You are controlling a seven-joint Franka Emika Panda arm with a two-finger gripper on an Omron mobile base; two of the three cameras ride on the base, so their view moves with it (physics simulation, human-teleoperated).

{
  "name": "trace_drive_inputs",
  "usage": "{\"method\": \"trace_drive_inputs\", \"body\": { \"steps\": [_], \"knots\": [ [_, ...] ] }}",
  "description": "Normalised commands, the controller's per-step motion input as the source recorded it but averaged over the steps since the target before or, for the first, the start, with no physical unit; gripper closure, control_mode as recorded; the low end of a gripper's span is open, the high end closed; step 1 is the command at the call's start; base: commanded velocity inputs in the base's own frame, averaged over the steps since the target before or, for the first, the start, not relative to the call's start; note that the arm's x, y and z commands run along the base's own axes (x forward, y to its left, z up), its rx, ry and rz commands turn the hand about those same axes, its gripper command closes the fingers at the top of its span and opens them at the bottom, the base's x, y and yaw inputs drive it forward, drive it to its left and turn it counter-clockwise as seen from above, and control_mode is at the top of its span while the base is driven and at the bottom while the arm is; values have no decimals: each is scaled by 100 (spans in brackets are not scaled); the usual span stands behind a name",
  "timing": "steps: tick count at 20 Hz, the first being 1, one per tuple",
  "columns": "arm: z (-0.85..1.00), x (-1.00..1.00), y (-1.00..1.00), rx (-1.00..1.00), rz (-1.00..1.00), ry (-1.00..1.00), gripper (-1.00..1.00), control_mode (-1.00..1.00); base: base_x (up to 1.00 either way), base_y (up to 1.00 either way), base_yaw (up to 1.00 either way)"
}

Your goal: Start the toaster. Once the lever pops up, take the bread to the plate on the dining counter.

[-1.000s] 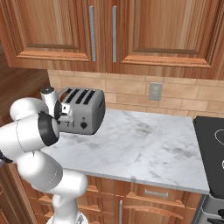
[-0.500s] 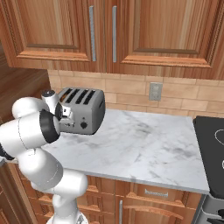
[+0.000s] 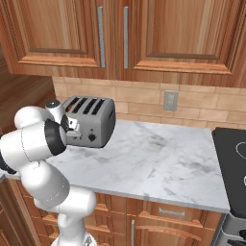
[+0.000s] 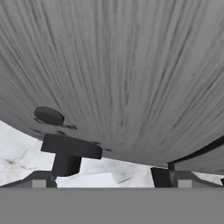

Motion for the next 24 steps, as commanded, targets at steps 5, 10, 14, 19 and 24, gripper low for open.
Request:
{"method": "trace_drive_inputs", "body": {
  "steps": [5, 10, 14, 19, 24],
  "knots": [
    [-6, 0, 0, 0, 0, 0, -100, -100, 0, 0, 0],
    [10, -4, -2, 0, 0, 0, -100, -100, 0, 0, 0],
    [34, -21, -12, 0, 0, -1, -100, -100, 0, 0, 0],
    [44, -17, -2, 0, 0, -6, -100, -100, 0, 0, 0],
    [50, 0, 0, 0, 0, -2, -100, -100, 0, 0, 0]
  ]
}}
